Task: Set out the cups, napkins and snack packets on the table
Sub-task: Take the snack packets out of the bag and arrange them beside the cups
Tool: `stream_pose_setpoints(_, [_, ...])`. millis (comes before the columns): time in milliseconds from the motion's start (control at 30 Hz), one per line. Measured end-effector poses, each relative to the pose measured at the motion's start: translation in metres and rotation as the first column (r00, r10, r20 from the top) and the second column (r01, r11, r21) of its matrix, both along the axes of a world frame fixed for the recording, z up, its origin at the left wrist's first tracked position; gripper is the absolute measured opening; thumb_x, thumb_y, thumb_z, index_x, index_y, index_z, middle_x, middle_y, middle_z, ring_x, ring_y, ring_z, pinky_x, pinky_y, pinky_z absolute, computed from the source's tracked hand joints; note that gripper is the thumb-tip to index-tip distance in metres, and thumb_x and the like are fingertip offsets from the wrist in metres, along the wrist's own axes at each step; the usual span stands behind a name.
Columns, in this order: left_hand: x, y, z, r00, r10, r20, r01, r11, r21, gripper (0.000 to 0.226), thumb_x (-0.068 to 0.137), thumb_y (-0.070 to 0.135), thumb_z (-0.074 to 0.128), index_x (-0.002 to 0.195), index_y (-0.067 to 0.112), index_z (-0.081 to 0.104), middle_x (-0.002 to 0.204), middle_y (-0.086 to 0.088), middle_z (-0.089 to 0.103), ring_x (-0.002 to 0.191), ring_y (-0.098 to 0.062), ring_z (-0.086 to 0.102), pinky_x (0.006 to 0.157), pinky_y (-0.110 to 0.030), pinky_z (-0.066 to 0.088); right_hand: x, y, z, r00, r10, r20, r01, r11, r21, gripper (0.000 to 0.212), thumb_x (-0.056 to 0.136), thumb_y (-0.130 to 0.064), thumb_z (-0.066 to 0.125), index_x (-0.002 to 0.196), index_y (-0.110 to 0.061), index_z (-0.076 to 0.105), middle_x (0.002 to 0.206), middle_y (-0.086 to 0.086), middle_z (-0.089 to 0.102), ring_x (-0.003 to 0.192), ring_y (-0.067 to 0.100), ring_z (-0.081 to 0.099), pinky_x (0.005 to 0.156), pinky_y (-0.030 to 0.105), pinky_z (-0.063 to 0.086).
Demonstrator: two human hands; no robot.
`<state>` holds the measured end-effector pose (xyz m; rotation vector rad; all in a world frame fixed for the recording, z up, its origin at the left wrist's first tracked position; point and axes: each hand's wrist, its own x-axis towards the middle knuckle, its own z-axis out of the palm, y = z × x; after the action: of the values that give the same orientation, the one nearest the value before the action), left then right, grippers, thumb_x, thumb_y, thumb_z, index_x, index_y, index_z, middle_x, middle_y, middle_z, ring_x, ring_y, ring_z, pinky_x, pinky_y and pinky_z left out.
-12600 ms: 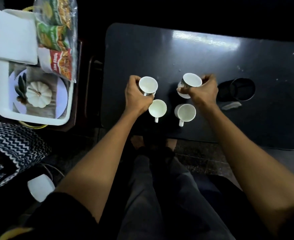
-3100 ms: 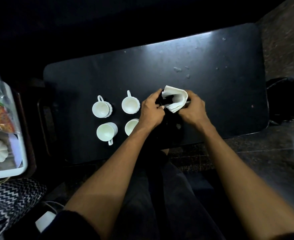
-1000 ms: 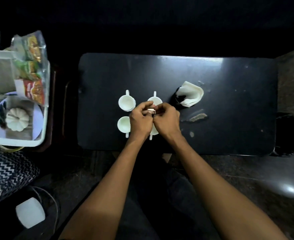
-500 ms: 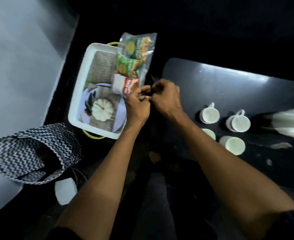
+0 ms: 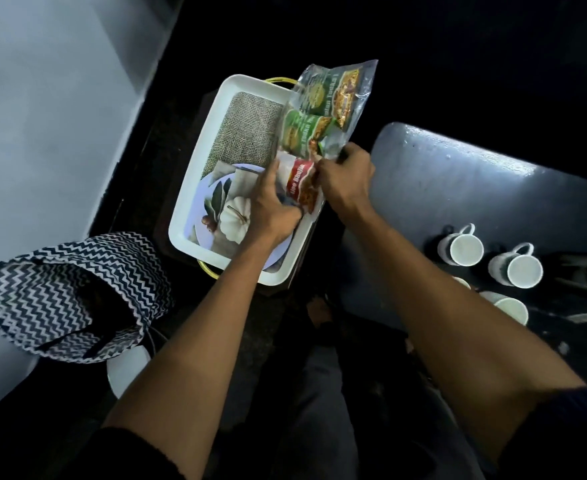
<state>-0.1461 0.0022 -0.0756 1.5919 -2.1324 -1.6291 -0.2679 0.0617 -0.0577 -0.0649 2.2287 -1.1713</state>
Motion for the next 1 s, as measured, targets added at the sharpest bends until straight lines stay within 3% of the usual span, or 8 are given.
stream_pose_setpoints(100, [0.008, 0.013, 0.012, 0.976, 0.124, -0.181, -0.089, 0.978, 0.187, 0.088, 0.068, -0.006, 0.083, 0.146, 0.007, 0.044, 0.138, -0.013, 0.061, 0.121, -0.02, 0.064, 0.101, -0.035, 0.054, -0.002, 0.017, 0.011, 0.99, -0.022, 0.142, 0.045, 0.987, -0.156, 0.009, 0.072, -0.016, 0.074, 0.077, -0.009, 0.073, 0.078, 0.01, 0.075, 0.076, 0.029, 0.072, 0.074, 0.053, 0.06])
stream_pose_setpoints(200, [0.016, 0.035, 0.027, 0.908, 0.331, -0.257, -0.199, 0.88, 0.431, 0.052, 0.088, -0.001, 0.066, 0.136, 0.003, 0.048, 0.106, 0.011, 0.073, 0.09, 0.004, 0.069, 0.078, -0.018, 0.055, 0.003, 0.05, 0.036, 0.926, -0.102, 0.364, 0.22, 0.928, -0.3, 0.013, 0.068, -0.002, 0.073, 0.062, -0.014, 0.071, 0.065, 0.005, 0.069, 0.063, 0.019, 0.064, 0.063, 0.036, 0.058])
stream_pose_setpoints(267, [0.019, 0.054, 0.037, 0.849, 0.465, -0.251, -0.236, 0.759, 0.606, 0.044, 0.088, 0.015, 0.065, 0.129, 0.009, 0.052, 0.089, 0.011, 0.075, 0.078, -0.003, 0.07, 0.074, -0.027, 0.053, 0.009, 0.082, 0.058, 0.859, -0.122, 0.497, 0.318, 0.888, -0.331, 0.019, 0.073, 0.007, 0.068, 0.065, -0.011, 0.07, 0.062, 0.008, 0.066, 0.058, 0.019, 0.062, 0.061, 0.028, 0.053])
stream_pose_setpoints(467, [0.007, 0.135, 0.078, 0.827, 0.531, -0.182, -0.176, 0.553, 0.814, 0.049, 0.083, 0.026, 0.071, 0.128, 0.005, 0.067, 0.128, -0.023, 0.068, 0.111, -0.037, 0.068, 0.095, -0.049, 0.056, 0.022, 0.167, 0.116, 0.668, -0.071, 0.741, 0.485, 0.797, -0.361, 0.004, 0.091, -0.006, 0.059, 0.089, -0.003, 0.058, 0.086, 0.024, 0.058, 0.077, 0.032, 0.059, 0.078, 0.04, 0.051])
stream_pose_setpoints(600, [-0.004, 0.176, 0.109, 0.853, 0.516, -0.074, -0.262, 0.546, 0.796, 0.051, 0.079, 0.023, 0.071, 0.126, 0.005, 0.064, 0.117, -0.022, 0.072, 0.099, -0.038, 0.071, 0.087, -0.052, 0.06, 0.001, 0.221, 0.146, 0.529, -0.021, 0.849, 0.532, 0.787, -0.312, 0.057, 0.097, -0.048, 0.05, 0.118, 0.004, 0.061, 0.112, 0.03, 0.067, 0.094, 0.039, 0.068, 0.089, 0.049, 0.057])
stream_pose_setpoints(733, [-0.012, 0.203, 0.14, 0.877, 0.475, -0.08, -0.221, 0.545, 0.809, 0.041, 0.08, 0.026, 0.07, 0.119, 0.014, 0.067, 0.103, -0.013, 0.078, 0.085, -0.031, 0.076, 0.072, -0.046, 0.062, -0.023, 0.267, 0.178, 0.569, -0.062, 0.82, 0.422, 0.878, -0.226, 0.03, 0.094, -0.025, 0.055, 0.113, -0.006, 0.067, 0.108, 0.023, 0.071, 0.089, 0.035, 0.068, 0.095, 0.049, 0.053])
stream_pose_setpoints(867, [-0.02, 0.223, 0.162, 0.888, 0.449, -0.102, -0.21, 0.593, 0.777, 0.041, 0.082, 0.021, 0.07, 0.122, 0.017, 0.065, 0.104, -0.012, 0.078, 0.083, -0.029, 0.077, 0.071, -0.045, 0.062, -0.042, 0.303, 0.211, 0.657, -0.14, 0.741, 0.439, 0.87, -0.225, 0.034, 0.079, -0.004, 0.069, 0.111, 0.003, 0.064, 0.116, 0.026, 0.069, 0.095, 0.038, 0.066, 0.101, 0.057, 0.05])
stream_pose_setpoints(1000, [-0.022, 0.245, 0.171, 0.91, 0.413, -0.037, -0.301, 0.721, 0.624, 0.037, 0.091, 0.001, 0.065, 0.128, 0.0, 0.062, 0.101, -0.018, 0.073, 0.076, -0.028, 0.071, 0.078, -0.042, 0.059, -0.049, 0.334, 0.24, 0.836, -0.187, 0.517, 0.378, 0.877, -0.295, 0.023, 0.076, 0.003, 0.074, 0.097, -0.003, 0.065, 0.094, 0.023, 0.069, 0.083, 0.036, 0.061, 0.085, 0.054, 0.051])
